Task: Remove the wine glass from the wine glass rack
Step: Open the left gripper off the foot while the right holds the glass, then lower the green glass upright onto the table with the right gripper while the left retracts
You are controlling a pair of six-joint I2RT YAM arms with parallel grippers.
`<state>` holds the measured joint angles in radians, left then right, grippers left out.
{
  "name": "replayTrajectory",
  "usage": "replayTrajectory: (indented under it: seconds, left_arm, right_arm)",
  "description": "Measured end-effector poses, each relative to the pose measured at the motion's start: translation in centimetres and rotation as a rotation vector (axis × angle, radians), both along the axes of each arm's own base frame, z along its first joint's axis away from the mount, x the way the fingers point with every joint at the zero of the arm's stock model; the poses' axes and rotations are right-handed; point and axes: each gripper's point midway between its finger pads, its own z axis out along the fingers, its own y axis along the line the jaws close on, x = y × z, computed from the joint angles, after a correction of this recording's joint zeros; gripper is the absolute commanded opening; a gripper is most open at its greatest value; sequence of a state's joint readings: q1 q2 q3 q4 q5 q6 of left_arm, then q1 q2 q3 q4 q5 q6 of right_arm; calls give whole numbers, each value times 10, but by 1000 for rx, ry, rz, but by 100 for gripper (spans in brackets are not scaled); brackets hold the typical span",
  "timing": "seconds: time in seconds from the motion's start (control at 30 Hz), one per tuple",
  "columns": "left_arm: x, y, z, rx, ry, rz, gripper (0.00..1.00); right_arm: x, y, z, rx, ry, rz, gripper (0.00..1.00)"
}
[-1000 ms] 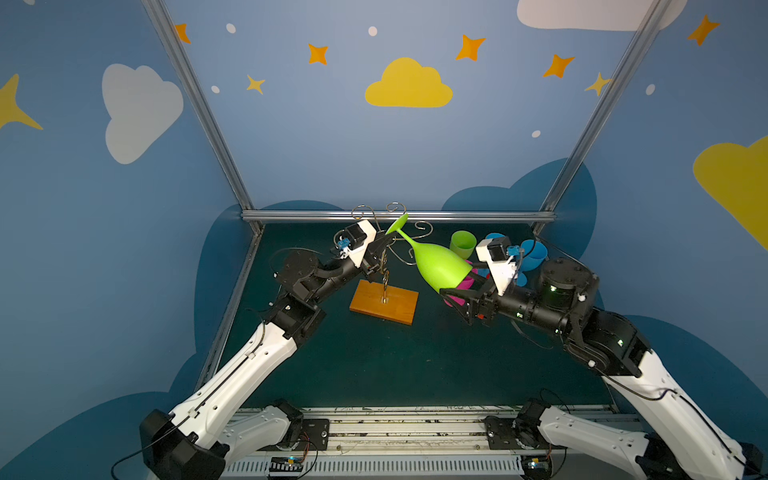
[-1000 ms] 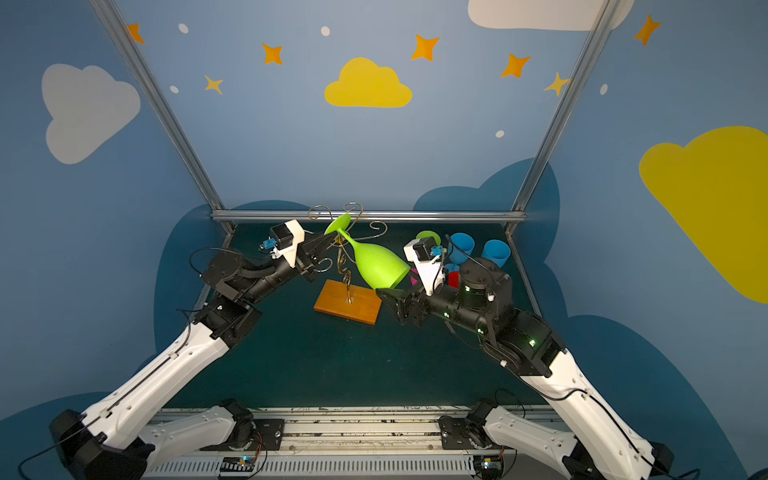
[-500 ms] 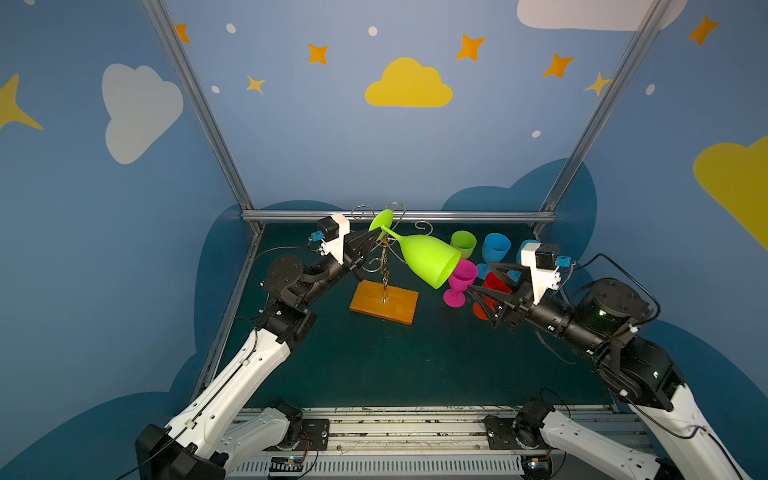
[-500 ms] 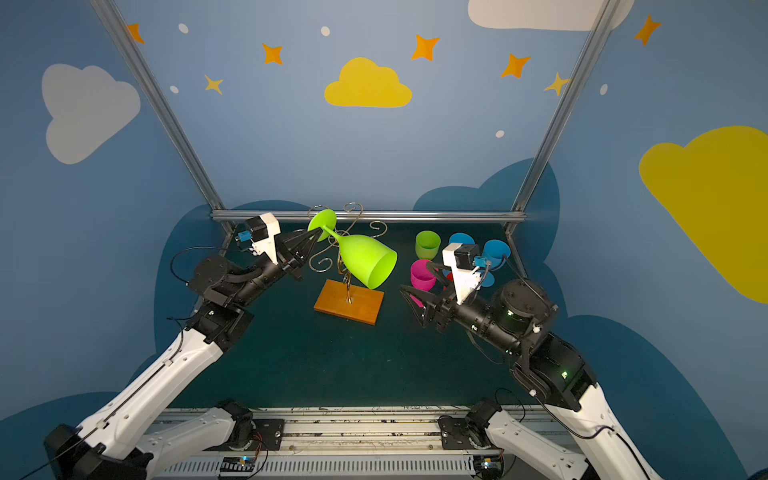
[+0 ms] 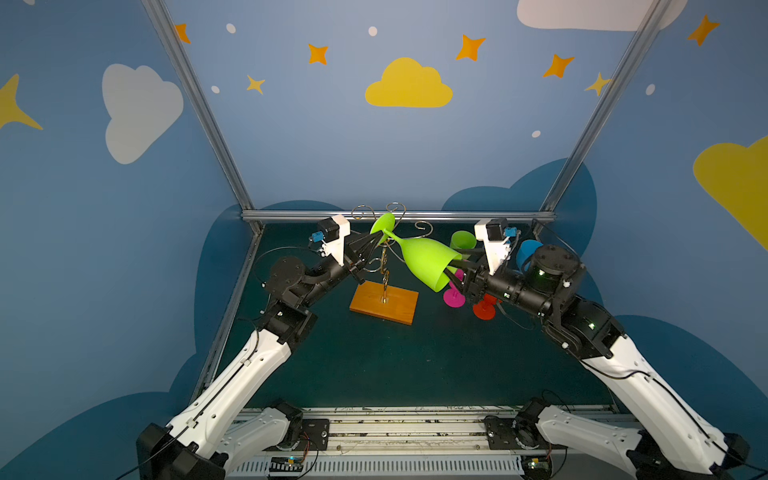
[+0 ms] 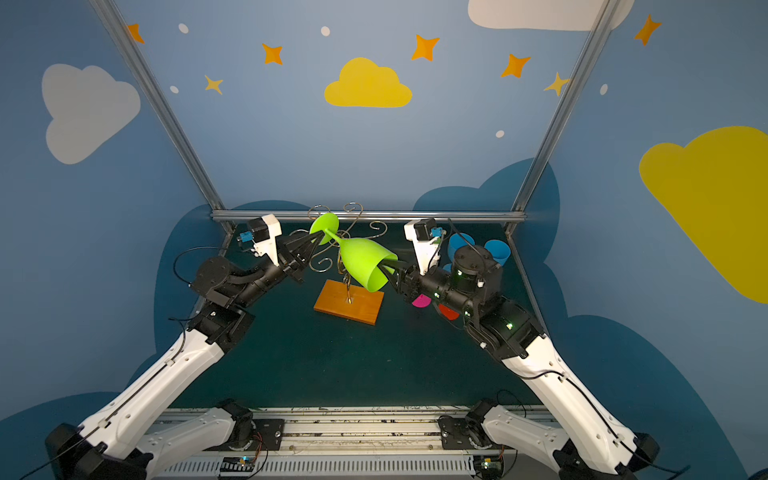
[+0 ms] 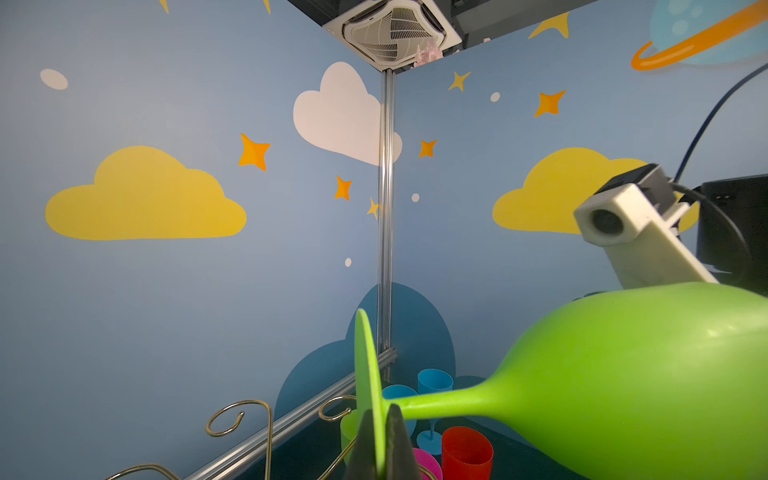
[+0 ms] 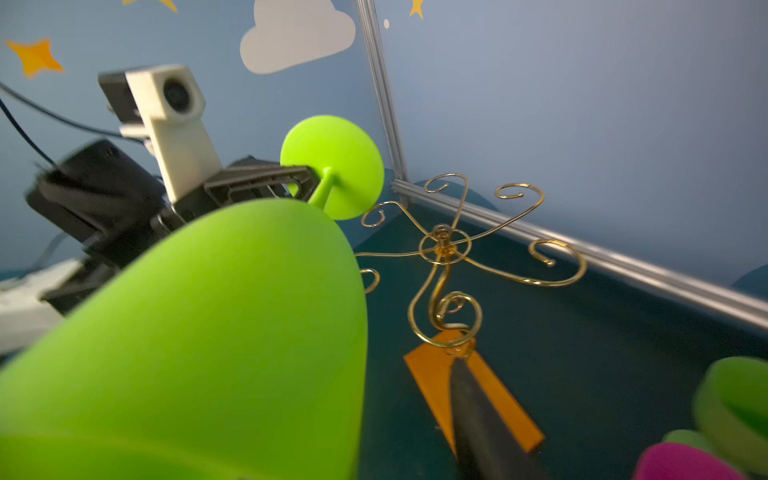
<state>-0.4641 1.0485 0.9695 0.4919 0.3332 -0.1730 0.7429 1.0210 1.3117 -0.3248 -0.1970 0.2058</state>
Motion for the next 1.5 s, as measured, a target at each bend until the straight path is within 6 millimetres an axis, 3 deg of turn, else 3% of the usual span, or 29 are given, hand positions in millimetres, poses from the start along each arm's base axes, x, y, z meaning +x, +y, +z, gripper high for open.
replayTrajectory:
  seconds: [0.1, 0.13, 0.2, 0.27, 0.33, 0.5, 0.6, 0.73, 0.93, 1.1, 1.23, 1.33, 1.5]
  left_arm:
    - [2, 2, -5, 4, 12, 7, 5]
    - [2, 2, -5, 5, 13, 4, 10]
    - [-1, 2, -3, 4, 5, -3, 32]
    - [-2, 5, -1, -3, 3, 6, 40]
    - [-3, 9, 1, -6, -5, 19, 55]
    - [-6, 25, 5, -10, -31, 93, 99]
    - [-11, 43, 8, -25, -41, 147, 99]
    - [-6, 88, 8, -73, -44, 313, 99]
    - [4, 154, -27, -144, 27, 556, 99]
    - [8, 200, -62, -209, 114, 714, 99]
    - [8, 226, -81, -266, 166, 781, 99]
    - [8, 235, -89, -296, 193, 801, 99]
    - [8, 236, -96, -323, 216, 797, 99]
  right_arm:
    - [-1, 3, 2, 11, 6, 17, 3]
    - [0, 3, 3, 17, 9, 9, 0]
    - [2, 1, 4, 25, 13, 0, 0]
    - [0, 0, 6, 29, 10, 2, 0]
    - [-3, -2, 10, 38, 5, 5, 0]
    - [-15, -16, 24, 69, -28, -7, 0]
    - [-24, -29, 26, 56, -43, -30, 0]
    - [-38, -45, 26, 4, -49, -43, 0]
    - [-67, -49, 20, -87, -32, 40, 0]
    - [-84, -41, -32, -239, 85, 113, 0]
    - [-89, -48, -90, -405, 215, 79, 0]
    - [-87, -65, -125, -521, 309, -4, 0]
    - [-76, -94, -165, -680, 432, -183, 0]
